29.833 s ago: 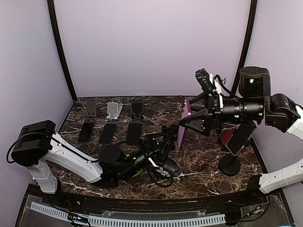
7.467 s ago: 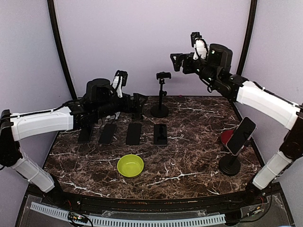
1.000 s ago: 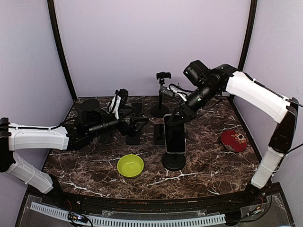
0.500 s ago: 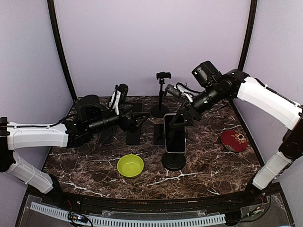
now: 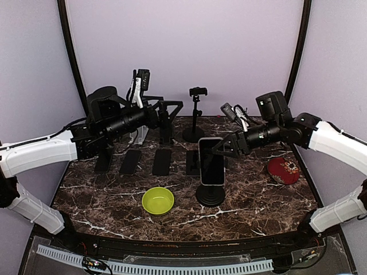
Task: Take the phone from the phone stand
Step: Pick up the phone stand with the phone from the center of the board.
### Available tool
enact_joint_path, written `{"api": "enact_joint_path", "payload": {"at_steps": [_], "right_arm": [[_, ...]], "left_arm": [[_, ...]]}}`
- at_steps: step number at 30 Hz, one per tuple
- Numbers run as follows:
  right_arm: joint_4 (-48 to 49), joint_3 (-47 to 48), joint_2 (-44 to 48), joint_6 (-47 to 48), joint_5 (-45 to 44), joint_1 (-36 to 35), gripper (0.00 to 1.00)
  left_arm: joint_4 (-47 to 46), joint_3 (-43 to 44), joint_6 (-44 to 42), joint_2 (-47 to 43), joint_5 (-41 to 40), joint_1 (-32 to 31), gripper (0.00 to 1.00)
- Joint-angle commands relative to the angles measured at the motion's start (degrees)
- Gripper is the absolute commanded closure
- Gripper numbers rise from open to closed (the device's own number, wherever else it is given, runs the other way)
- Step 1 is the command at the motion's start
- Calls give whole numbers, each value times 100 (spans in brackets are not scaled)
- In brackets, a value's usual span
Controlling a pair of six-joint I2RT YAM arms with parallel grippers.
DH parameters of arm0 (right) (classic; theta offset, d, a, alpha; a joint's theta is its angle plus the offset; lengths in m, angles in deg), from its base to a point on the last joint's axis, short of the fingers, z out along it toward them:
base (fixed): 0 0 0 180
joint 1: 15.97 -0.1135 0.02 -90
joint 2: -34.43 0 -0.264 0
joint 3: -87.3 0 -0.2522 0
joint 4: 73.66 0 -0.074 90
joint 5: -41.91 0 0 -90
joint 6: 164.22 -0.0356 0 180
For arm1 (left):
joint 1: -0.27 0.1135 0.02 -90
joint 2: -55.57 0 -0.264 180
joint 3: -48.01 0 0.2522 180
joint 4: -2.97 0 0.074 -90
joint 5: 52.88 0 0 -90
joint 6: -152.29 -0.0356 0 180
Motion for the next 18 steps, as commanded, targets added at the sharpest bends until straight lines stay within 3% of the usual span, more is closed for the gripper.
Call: {"api": "enact_joint_path", "payload": {"at_steps": [1, 5, 9, 18], "right_arm": [[1470, -607, 275, -883, -130, -24, 35], [1873, -835, 177, -952, -147, -39, 37], [1932, -796, -32, -960, -6, -57, 56], [1755, -709, -141, -739, 81, -41, 74]], "left_arm": [[174, 355, 333, -83, -128, -85, 1], [350, 653, 266, -14, -221, -244, 1], [471, 784, 185, 19, -295, -320, 1], [1176, 1448, 273, 424, -469, -464, 1]]}}
